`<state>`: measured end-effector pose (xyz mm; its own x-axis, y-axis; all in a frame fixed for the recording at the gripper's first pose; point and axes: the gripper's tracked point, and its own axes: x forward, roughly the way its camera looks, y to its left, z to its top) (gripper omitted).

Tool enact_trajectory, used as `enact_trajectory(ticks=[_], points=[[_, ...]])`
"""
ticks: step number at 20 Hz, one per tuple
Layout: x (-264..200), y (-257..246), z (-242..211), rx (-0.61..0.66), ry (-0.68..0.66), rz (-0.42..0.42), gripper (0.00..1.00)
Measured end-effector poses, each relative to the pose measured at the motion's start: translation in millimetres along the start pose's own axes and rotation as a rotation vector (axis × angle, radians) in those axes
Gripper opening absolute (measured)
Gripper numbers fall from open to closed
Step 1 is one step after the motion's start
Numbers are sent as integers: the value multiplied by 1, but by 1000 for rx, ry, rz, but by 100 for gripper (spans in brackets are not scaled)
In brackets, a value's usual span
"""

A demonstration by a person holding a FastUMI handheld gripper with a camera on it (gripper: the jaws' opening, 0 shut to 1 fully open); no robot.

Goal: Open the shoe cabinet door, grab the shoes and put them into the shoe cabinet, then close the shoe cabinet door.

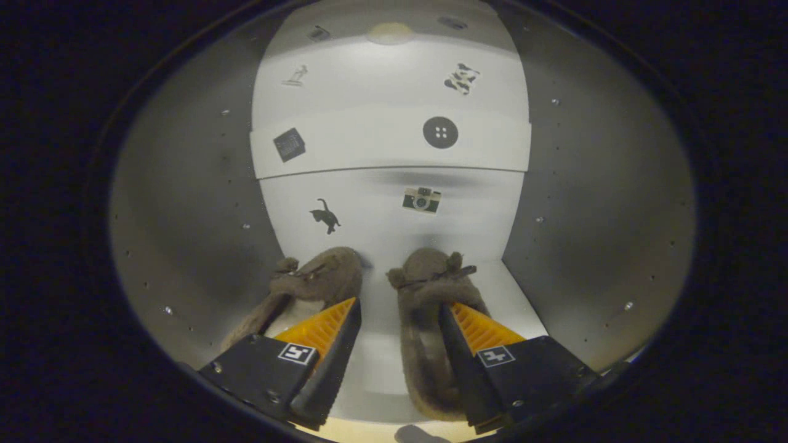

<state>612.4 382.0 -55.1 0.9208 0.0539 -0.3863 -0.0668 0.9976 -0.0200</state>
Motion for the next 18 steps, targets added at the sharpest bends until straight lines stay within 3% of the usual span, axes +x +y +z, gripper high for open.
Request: enact_trajectory(ticks=[7,11,18], points=[[-123,22,-5,-14,-185,87,81],[-212,32,-20,-29,-266,159,100],[-355,7,-58,-46,-368,208,100]])
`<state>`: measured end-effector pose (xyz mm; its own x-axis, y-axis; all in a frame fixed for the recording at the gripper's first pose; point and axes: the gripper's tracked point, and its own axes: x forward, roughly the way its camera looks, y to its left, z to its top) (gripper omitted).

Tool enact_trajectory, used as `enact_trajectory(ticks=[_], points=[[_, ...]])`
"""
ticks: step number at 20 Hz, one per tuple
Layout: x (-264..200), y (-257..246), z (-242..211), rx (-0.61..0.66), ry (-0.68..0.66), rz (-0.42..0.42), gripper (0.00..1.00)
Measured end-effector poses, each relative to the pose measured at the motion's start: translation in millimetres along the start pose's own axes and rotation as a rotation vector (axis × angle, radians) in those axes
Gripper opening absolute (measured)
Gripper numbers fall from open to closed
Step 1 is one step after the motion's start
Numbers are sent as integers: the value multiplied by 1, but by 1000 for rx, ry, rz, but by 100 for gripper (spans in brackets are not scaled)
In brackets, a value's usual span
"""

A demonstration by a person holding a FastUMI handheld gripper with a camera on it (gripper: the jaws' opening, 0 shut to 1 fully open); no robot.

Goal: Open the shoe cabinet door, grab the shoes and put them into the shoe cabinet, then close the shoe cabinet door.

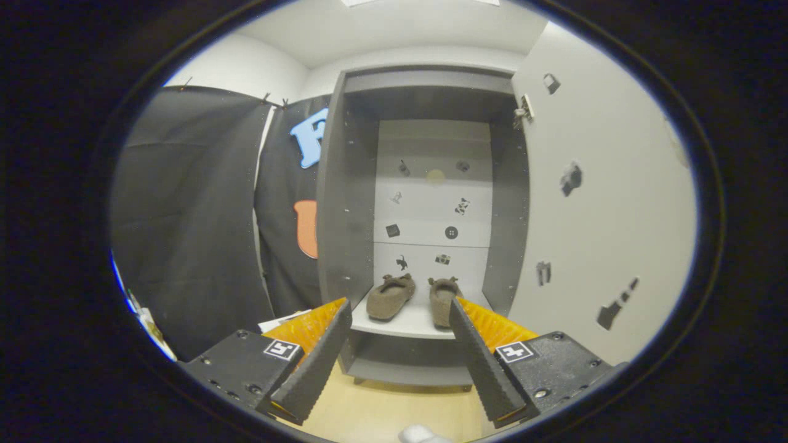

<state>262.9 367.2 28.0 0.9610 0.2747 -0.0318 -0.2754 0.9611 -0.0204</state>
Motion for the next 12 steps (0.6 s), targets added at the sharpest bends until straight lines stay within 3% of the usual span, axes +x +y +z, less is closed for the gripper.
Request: enact_trajectory(ticks=[7,12], points=[[-126,-52,2,23,-15,-63,100],[-195,-118,2,51,-27,-175,100]])
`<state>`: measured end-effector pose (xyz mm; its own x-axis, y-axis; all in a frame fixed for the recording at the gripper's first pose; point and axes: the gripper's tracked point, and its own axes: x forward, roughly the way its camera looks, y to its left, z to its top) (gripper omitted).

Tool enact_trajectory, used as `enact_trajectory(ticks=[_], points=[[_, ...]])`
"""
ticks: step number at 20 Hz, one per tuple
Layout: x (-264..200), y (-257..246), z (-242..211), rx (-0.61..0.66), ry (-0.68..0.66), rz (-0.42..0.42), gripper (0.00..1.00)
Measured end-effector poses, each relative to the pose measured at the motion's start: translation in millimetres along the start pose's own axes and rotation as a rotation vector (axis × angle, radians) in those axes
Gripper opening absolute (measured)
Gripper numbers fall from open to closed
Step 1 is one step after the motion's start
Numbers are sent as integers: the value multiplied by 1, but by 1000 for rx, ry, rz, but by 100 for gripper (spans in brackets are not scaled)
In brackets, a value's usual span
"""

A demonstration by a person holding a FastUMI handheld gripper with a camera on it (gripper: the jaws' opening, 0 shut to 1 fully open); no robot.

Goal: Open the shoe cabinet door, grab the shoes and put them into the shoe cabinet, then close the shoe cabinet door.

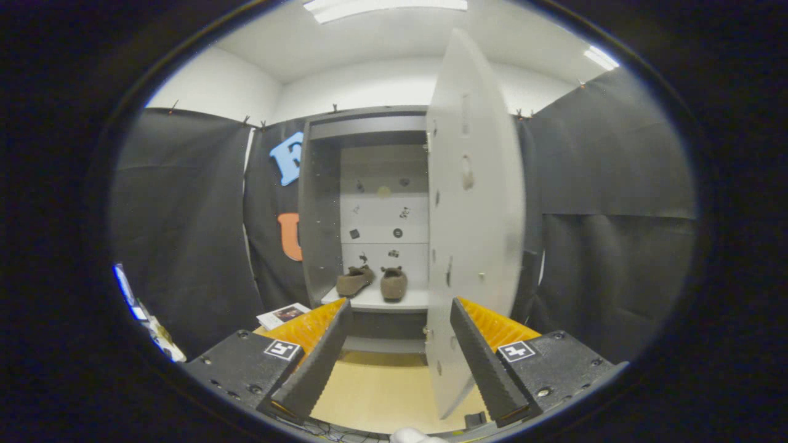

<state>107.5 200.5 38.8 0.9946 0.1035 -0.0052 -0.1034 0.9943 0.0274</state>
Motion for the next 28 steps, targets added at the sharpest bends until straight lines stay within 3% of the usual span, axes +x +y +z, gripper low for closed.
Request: enact_trajectory(ticks=[6,12,19,24,28], points=[[-17,-109,-16,24,14,-106,100],[34,-152,-29,66,60,9,100],[71,-132,-24,70,57,226,98],[76,-121,-20,-16,43,212,97],[76,-100,-22,11,58,219,96]])
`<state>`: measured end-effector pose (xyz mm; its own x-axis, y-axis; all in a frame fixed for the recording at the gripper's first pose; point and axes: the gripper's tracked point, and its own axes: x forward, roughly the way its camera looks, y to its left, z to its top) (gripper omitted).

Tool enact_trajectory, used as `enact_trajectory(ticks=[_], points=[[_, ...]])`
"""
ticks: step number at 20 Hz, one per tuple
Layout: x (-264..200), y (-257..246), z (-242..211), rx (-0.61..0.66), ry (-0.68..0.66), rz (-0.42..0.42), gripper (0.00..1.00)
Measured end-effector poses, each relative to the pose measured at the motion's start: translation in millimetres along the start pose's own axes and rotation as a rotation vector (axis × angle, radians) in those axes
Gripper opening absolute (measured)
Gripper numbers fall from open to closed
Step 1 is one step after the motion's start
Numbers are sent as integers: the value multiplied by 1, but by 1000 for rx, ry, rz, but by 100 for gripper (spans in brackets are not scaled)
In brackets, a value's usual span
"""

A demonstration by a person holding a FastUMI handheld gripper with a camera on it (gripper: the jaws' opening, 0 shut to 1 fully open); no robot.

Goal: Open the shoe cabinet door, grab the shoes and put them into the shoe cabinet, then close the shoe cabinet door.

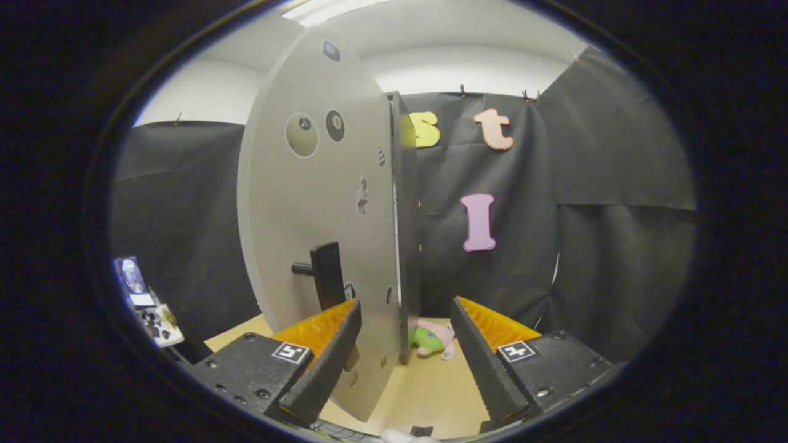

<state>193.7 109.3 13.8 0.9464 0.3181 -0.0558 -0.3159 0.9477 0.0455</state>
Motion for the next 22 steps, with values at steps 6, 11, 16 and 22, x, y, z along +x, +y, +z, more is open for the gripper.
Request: enact_trajectory(ticks=[6,11,16,22], points=[[10,58,-4,-10,21,5,96],[34,107,-8,-39,26,-6,96],[65,150,-12,-4,32,4,96],[105,209,-17,31,41,72,96]])
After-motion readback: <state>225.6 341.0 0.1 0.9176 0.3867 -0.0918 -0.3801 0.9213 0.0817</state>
